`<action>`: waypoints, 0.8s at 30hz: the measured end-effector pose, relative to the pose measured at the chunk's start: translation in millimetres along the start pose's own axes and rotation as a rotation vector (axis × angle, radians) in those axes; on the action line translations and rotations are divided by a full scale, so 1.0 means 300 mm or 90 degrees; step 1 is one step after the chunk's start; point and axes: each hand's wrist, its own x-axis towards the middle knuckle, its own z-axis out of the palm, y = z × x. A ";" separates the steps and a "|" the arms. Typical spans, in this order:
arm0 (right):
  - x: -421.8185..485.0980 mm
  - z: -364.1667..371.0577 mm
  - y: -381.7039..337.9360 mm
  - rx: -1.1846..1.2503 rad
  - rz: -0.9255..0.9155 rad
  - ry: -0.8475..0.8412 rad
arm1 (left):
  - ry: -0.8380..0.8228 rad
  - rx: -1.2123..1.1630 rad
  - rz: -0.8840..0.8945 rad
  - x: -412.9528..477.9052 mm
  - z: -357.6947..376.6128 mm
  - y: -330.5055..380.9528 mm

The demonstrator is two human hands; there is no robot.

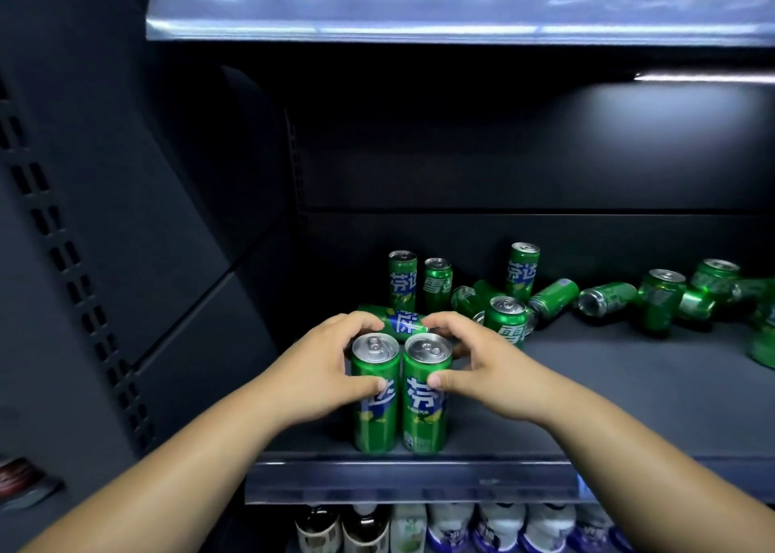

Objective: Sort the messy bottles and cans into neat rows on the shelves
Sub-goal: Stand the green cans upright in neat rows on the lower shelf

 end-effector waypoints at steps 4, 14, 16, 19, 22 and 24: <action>-0.001 -0.011 -0.002 0.014 0.012 -0.009 | -0.011 0.033 0.008 0.008 -0.013 0.015; 0.094 -0.121 0.012 0.052 0.046 0.069 | 0.063 -0.021 -0.036 0.174 -0.036 0.049; 0.143 -0.099 0.053 0.083 0.076 0.106 | 0.069 -0.011 -0.059 0.234 -0.036 0.032; 0.205 -0.027 0.124 0.111 0.133 0.135 | 0.065 0.021 -0.102 0.317 -0.019 -0.023; 0.263 0.026 0.180 0.131 0.179 0.154 | 0.044 0.056 -0.143 0.389 0.001 -0.088; 0.305 0.051 0.219 0.132 0.203 0.168 | 0.023 0.085 -0.164 0.439 0.007 -0.132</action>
